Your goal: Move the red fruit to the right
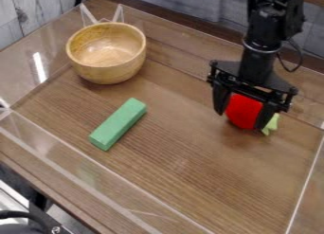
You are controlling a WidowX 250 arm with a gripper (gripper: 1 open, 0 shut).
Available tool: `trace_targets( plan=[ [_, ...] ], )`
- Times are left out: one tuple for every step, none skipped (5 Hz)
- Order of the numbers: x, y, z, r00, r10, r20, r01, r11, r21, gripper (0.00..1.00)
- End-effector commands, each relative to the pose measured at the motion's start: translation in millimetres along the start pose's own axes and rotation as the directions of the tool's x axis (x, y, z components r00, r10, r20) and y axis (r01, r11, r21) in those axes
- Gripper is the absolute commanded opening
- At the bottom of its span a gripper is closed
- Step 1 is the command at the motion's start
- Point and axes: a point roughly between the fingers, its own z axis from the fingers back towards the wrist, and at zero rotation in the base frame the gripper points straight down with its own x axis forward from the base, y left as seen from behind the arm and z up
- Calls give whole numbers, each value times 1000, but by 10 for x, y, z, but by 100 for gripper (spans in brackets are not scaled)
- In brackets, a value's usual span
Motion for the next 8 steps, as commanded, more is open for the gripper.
trace_targets(
  plan=[
    [51,-86,329,994,-46,101,49,998,-30,100],
    [21,-118,320,992,-70,103,73,997,-24,100],
    [119,-62,361,994,-27,103,29,999,-14,100],
    [203,9,388,993,17,113,-16,1000,-7,100],
    [116,26,281,993,35,111,-35,999,-3,100],
    [45,17,181,992,61,112,-61,998,-6,100],
    [9,16,200,994,37,107,-36,999,-11,0],
    [8,-138,273,994,50,95,-49,999,-18,0]
  ],
)
